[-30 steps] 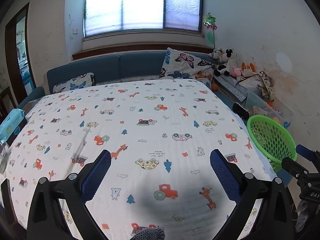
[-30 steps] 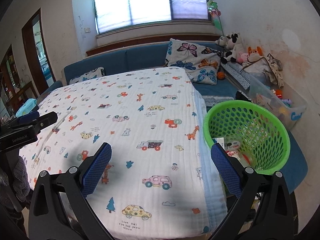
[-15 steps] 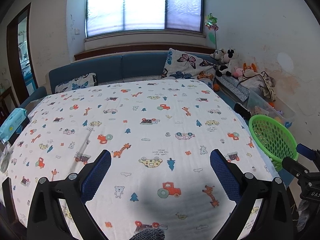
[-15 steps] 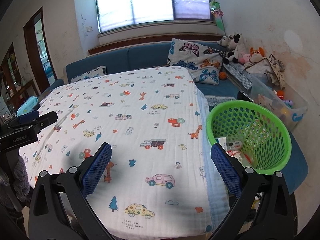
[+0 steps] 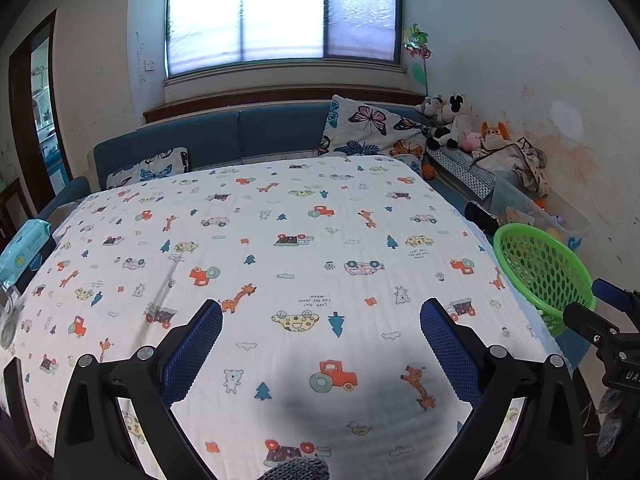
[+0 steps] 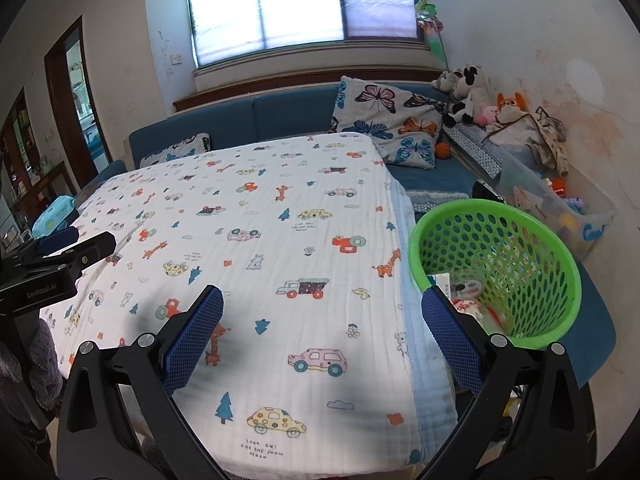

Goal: Collect trash

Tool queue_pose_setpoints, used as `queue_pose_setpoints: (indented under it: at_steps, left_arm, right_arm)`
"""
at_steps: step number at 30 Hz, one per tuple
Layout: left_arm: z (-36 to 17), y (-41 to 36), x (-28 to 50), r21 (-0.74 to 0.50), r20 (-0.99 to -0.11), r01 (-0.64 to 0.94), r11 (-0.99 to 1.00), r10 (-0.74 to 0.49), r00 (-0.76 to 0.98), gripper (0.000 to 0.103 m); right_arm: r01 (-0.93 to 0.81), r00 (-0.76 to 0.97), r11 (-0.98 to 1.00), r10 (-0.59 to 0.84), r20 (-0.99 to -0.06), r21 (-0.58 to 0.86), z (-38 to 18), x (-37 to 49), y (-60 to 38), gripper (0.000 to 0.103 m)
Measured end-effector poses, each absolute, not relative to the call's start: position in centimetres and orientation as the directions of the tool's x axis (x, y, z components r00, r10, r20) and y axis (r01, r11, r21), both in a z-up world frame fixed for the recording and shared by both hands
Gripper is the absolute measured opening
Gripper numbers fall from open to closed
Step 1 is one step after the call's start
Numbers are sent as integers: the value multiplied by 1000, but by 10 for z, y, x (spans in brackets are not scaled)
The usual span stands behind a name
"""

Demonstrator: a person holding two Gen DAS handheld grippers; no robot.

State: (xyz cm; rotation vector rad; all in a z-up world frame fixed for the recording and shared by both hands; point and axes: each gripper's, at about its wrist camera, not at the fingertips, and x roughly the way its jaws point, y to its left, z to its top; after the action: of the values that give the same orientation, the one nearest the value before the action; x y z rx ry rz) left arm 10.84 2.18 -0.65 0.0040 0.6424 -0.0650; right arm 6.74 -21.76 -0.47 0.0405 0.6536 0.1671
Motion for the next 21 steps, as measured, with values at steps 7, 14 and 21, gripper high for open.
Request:
queue_pose_setpoints:
  at_steps: [7, 14, 21]
  left_arm:
    - [-7, 21, 108, -17, -598, 61, 998, -59, 799, 96]
    - [-8, 21, 108, -17, -600, 62, 998, -60, 798, 96]
    - [-9, 20, 106, -14, -600, 62, 998, -58, 798, 96]
  right_arm:
    - [-140, 780, 986, 168, -603, 93, -5, 68, -218, 99]
    - [-140, 778, 986, 169, -605, 95, -7, 67, -218, 99]
    - [-137, 780, 986, 166, -603, 95, -7, 68, -218, 99]
